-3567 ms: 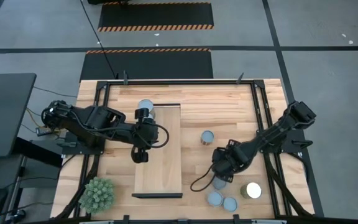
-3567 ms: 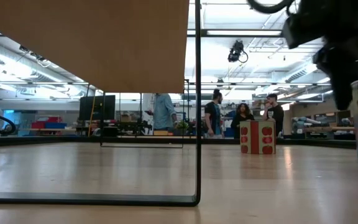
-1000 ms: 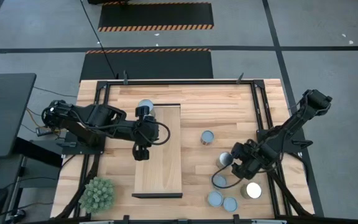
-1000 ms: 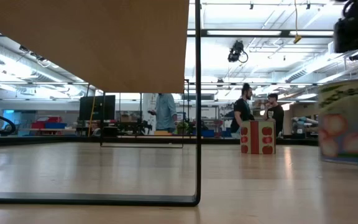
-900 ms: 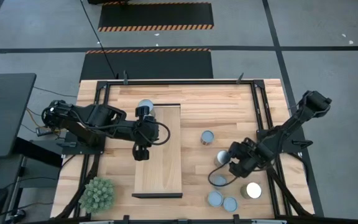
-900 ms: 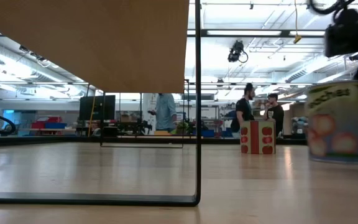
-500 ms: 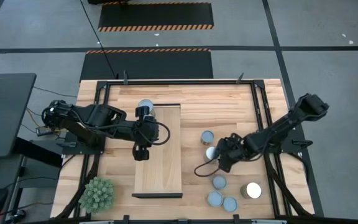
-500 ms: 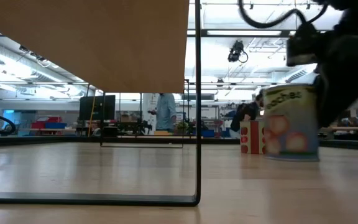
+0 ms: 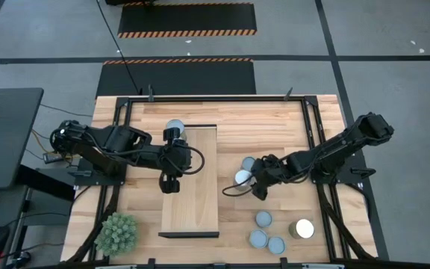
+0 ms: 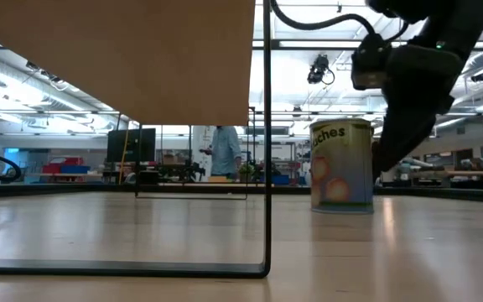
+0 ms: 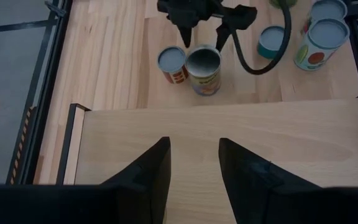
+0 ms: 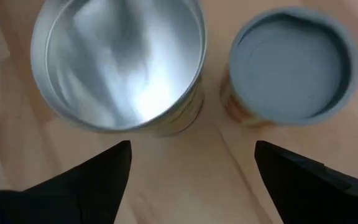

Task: Pick and place cans onto a shelf
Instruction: Put the canned peaches on the shelf

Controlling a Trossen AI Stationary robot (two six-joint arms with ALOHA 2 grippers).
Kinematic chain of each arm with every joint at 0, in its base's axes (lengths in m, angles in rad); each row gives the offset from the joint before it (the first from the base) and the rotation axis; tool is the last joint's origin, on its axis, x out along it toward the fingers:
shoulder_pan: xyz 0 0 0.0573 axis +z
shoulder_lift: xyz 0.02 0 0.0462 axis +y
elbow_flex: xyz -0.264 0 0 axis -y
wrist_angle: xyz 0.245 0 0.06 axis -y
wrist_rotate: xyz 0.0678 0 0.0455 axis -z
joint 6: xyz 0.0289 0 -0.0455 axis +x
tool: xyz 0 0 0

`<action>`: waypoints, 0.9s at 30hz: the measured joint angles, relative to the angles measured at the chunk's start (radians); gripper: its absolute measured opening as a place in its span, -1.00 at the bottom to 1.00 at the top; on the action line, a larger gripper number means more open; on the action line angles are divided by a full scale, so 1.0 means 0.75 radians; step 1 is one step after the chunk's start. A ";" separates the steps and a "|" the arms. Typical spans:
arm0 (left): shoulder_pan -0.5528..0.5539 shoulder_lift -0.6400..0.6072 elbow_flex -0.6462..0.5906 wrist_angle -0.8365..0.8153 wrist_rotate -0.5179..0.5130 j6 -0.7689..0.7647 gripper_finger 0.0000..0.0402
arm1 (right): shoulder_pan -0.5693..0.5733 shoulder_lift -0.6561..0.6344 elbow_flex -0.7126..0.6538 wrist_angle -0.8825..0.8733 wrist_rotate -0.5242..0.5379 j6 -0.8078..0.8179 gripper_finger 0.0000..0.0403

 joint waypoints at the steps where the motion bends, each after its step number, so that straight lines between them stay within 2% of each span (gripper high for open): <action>1: 0.001 0.000 0.000 0.000 0.000 0.000 -0.29 | -0.003 -0.001 0.000 -0.002 -0.034 0.000 0.73; 6: 0.035 0.006 0.001 0.091 0.053 0.012 -0.29 | 0.007 -0.048 0.017 -0.102 -0.107 0.019 0.73; 15: 0.149 0.088 0.002 0.253 0.201 0.077 -0.29 | 0.060 -0.222 0.133 -0.447 -0.039 0.048 0.73; 21: 0.165 0.201 0.001 0.340 0.299 0.106 -0.29 | 0.097 -0.375 0.138 -0.482 -0.019 0.156 0.73; 27: 0.166 0.292 0.001 0.395 0.377 0.106 -0.29 | 0.165 -0.504 0.138 -0.485 0.097 0.246 0.73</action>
